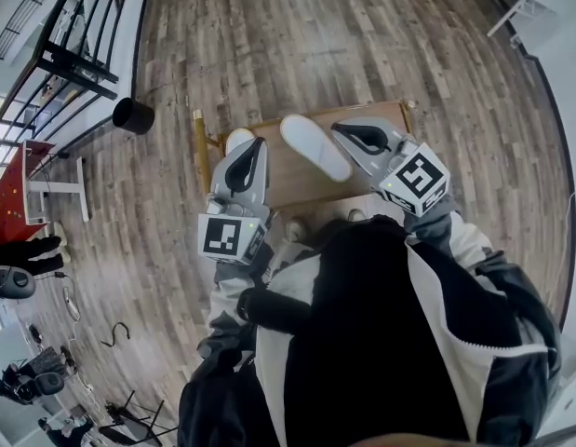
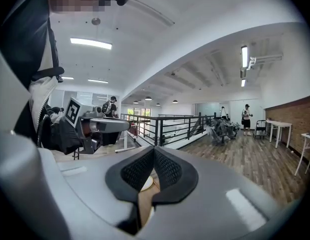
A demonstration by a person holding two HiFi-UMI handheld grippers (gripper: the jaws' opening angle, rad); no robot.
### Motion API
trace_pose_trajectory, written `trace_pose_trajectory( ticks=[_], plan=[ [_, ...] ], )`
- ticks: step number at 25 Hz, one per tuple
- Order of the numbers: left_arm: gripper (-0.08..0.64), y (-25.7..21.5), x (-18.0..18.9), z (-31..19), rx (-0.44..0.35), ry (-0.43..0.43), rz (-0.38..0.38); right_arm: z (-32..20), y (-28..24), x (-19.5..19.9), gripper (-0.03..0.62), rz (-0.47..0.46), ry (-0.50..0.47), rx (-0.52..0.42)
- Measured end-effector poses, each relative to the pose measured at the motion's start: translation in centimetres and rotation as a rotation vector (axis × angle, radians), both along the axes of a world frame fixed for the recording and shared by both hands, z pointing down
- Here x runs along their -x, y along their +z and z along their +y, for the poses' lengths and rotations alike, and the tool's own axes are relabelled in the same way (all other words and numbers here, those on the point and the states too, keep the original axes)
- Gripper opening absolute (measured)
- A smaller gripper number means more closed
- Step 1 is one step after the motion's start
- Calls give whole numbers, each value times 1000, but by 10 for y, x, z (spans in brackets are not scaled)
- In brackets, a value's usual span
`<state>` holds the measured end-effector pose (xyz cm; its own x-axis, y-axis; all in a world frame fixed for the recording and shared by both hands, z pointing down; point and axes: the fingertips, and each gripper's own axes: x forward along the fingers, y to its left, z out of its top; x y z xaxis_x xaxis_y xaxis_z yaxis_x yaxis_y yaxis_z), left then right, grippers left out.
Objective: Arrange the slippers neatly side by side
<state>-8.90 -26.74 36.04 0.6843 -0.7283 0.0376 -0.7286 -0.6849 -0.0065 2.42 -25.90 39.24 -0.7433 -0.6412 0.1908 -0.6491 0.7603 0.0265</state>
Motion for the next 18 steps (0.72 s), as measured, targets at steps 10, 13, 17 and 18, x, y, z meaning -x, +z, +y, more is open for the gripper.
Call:
trace_pose_trajectory(
  ticks=[10,13,17,18],
  plan=[
    [17,8,23,-7,28,11,27,-5,-6,21,5,9,17,-2],
    [17,11,25,-4,41,32,43,-7,5,23,5,37,39,26],
    [17,17,30,-2,56,45,49,-16,48,24,99,126,71,123],
    [17,17,32,-2,57,46,49,-19,64,27,155,153,72,159]
  ],
)
